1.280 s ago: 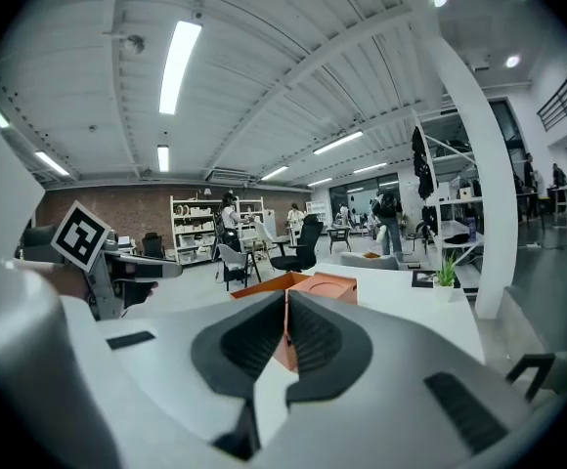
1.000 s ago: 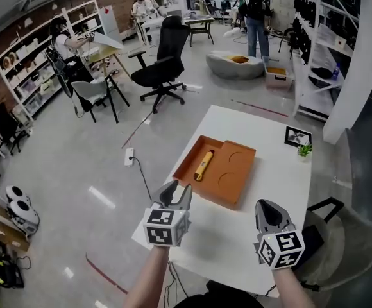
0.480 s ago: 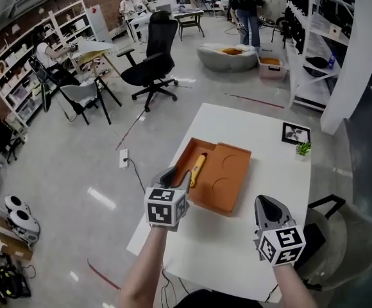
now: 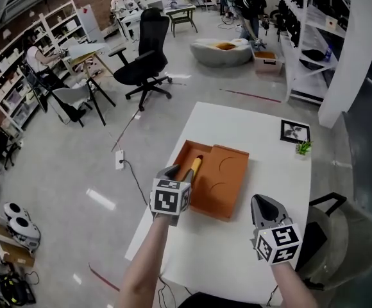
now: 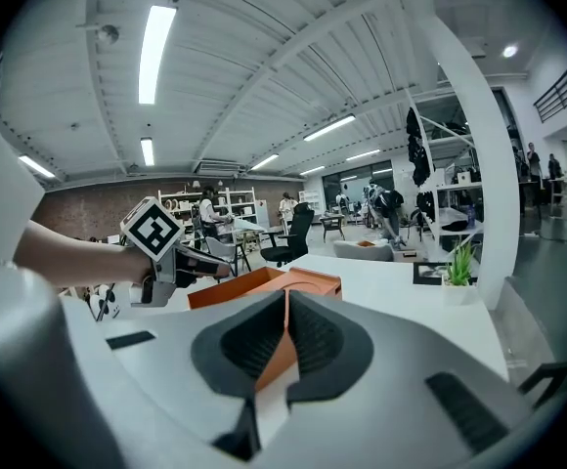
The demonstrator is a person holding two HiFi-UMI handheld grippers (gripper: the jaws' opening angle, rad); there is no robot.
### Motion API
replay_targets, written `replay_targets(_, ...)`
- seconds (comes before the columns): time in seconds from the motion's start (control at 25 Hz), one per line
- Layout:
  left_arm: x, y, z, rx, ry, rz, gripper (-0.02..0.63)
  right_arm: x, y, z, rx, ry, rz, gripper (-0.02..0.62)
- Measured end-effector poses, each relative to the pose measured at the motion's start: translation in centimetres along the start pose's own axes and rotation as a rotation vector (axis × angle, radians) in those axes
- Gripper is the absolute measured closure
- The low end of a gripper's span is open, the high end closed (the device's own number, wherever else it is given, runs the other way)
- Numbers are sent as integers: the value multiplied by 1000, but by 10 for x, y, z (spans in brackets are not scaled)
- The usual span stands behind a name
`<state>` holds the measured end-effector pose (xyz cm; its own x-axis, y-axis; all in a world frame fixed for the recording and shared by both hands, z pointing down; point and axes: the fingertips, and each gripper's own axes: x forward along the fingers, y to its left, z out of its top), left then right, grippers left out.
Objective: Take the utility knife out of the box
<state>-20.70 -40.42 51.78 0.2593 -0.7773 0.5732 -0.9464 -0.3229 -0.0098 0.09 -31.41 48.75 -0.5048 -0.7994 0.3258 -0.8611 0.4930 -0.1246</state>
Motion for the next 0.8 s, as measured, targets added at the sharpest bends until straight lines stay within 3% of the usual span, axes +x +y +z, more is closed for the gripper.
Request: replay_targets(0.8, 78, 1, -43, 8, 273, -80, 439, 25, -24, -21, 34, 58, -21, 594)
